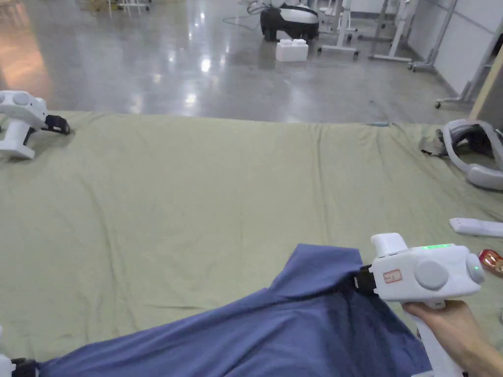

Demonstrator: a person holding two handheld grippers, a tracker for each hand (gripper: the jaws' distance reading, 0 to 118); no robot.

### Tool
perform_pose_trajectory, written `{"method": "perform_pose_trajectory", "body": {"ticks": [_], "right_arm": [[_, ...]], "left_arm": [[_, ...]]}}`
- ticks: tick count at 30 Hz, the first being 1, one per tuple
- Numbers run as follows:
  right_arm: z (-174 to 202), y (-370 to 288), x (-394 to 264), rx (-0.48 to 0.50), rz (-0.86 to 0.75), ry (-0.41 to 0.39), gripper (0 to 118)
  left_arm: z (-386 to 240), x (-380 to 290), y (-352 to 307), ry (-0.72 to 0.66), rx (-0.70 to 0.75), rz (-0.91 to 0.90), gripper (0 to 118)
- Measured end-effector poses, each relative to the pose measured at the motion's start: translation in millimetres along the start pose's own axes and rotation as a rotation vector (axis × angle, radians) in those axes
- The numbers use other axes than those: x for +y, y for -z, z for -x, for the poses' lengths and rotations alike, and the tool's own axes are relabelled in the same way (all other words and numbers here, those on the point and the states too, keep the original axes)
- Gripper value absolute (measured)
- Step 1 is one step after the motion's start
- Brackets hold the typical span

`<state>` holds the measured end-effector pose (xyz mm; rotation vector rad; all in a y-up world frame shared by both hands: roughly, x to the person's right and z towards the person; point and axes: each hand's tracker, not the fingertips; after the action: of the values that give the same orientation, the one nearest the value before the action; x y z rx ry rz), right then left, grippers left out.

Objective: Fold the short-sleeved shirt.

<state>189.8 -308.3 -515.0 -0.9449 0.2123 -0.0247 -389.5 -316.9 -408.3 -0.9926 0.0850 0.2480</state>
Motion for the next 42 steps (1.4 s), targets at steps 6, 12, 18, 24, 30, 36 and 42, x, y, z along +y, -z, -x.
{"method": "perform_pose_trajectory", "body": {"ticks": [6,12,18,24,30,36,42], "right_arm": [[4,-143,-6,0.032,-0.238,0.047,4],[10,-289,-12,-0.026,-0.474,0.064,4],[29,-404,-13,-0.065,-0.662,0.052,4],[51,-491,3,-0.136,-0.821,0.013,4],[60,-549,34,-0.194,-0.912,0.004,4],[64,-572,69,-0.239,-0.97,0.001,4],[62,-566,95,-0.269,-0.974,0.004,4]], "left_arm": [[2,9,-131,0.017,-0.159,-0.228,6],[2,29,-270,0.057,-0.273,-0.47,6],[-14,49,-362,0.134,-0.298,-0.638,6],[-31,66,-430,0.189,-0.307,-0.771,6],[-43,90,-479,0.207,-0.315,-0.864,6],[-59,124,-498,0.213,-0.299,-0.909,6],[-69,163,-489,0.204,-0.28,-0.917,6]]}}
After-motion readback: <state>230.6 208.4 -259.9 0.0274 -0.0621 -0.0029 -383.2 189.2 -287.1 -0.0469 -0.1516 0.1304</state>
